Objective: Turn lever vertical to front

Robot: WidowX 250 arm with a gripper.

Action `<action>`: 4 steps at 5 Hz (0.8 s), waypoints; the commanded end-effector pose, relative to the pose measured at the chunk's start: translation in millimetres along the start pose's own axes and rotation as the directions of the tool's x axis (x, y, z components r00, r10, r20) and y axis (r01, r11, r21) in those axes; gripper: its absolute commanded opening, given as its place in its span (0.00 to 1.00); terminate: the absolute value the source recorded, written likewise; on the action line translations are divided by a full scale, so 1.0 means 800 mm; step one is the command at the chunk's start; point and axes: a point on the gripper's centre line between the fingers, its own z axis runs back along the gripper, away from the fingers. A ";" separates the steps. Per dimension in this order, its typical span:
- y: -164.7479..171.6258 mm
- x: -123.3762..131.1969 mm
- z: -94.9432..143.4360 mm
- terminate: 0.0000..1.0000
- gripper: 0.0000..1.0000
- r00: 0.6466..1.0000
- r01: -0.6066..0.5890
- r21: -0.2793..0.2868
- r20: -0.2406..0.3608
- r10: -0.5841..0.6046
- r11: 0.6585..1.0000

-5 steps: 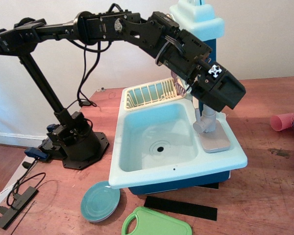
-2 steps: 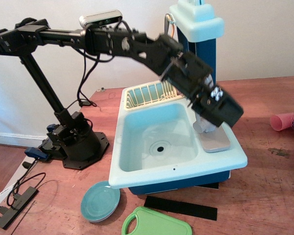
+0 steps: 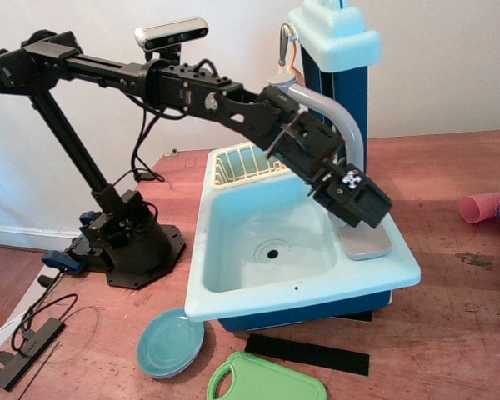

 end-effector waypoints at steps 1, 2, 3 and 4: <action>0.004 0.024 0.025 0.00 1.00 0.994 -0.027 -0.038 0.109 0.032 0.999; 0.008 0.042 0.024 0.00 1.00 0.980 -0.043 -0.033 0.190 0.049 0.999; 0.002 0.060 0.004 0.00 1.00 0.968 -0.087 -0.008 0.237 0.086 0.996; -0.002 0.067 -0.025 0.00 1.00 0.976 -0.081 -0.014 0.199 0.082 0.997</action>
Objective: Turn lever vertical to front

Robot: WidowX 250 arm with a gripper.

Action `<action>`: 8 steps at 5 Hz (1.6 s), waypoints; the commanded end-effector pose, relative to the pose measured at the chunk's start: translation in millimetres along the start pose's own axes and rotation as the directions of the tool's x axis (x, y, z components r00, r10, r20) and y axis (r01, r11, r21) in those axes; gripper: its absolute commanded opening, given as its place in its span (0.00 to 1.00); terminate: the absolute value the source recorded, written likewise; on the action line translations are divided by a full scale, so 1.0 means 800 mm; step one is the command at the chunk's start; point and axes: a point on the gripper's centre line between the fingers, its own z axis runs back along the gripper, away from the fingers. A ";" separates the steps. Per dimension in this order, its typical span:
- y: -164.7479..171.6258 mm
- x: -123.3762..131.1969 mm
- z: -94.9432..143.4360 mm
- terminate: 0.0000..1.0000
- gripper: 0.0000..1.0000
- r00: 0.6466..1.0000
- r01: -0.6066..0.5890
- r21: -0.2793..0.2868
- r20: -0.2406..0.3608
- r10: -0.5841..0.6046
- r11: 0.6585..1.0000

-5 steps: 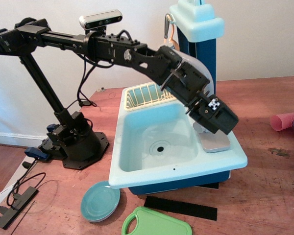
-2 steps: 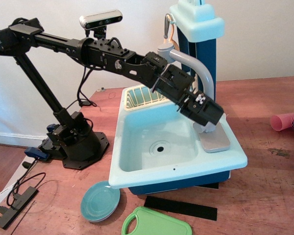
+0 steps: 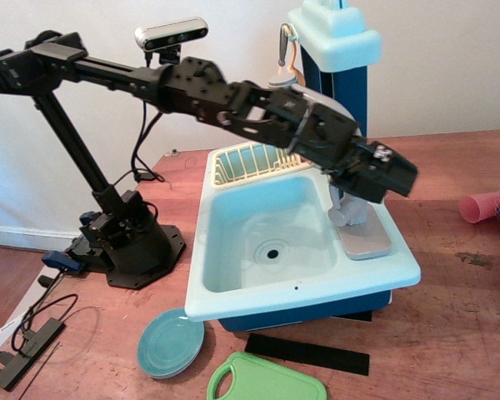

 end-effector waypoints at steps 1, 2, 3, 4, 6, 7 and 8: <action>-0.005 0.007 -0.007 0.00 1.00 0.998 0.007 -0.038 -0.058 -0.009 0.999; 0.007 -0.004 0.015 0.00 1.00 0.997 -0.008 -0.024 -0.073 0.006 1.000; 0.020 -0.008 0.040 0.00 1.00 0.999 -0.024 -0.026 -0.037 0.023 0.999; 0.032 -0.009 0.056 0.00 1.00 0.999 -0.034 -0.029 -0.015 0.033 0.999; 0.059 -0.018 0.046 0.00 1.00 0.997 -0.047 -0.024 -0.067 0.046 0.999; 0.075 -0.023 0.043 0.00 1.00 0.996 -0.055 -0.019 -0.073 0.053 0.998; 0.094 -0.022 0.050 0.00 1.00 0.995 -0.074 0.020 -0.062 0.075 0.997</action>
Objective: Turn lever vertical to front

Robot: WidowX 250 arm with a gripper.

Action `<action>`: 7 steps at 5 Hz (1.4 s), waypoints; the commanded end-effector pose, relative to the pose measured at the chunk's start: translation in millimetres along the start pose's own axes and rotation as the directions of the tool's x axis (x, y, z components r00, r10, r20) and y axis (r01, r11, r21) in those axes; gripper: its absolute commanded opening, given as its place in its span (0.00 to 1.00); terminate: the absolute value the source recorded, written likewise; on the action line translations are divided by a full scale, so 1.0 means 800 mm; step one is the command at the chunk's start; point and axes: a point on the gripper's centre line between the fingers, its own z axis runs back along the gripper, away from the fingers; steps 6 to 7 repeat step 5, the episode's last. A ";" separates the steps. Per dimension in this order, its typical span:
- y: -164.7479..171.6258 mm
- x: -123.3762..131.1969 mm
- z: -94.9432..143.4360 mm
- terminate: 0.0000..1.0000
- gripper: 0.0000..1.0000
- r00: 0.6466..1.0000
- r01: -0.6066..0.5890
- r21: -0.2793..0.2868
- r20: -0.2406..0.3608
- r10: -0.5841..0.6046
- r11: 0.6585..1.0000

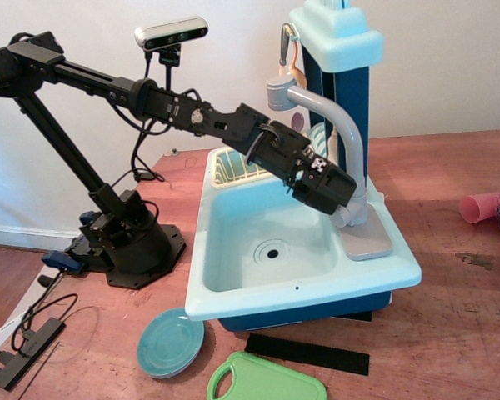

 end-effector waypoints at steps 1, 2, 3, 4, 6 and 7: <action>0.051 0.010 0.023 0.00 1.00 0.996 -0.063 0.083 0.064 0.058 0.995; 0.074 0.001 0.071 0.00 1.00 0.990 -0.092 0.129 0.115 0.077 0.987; 0.088 -0.011 0.116 0.00 1.00 0.983 -0.124 0.154 0.157 0.100 0.980; 0.086 -0.022 0.147 0.00 1.00 0.984 -0.123 0.166 0.151 0.098 0.978; 0.070 -0.011 0.156 1.00 1.00 0.995 -0.063 0.162 0.081 0.051 0.985; 0.070 -0.011 0.156 1.00 1.00 0.995 -0.063 0.162 0.081 0.051 0.985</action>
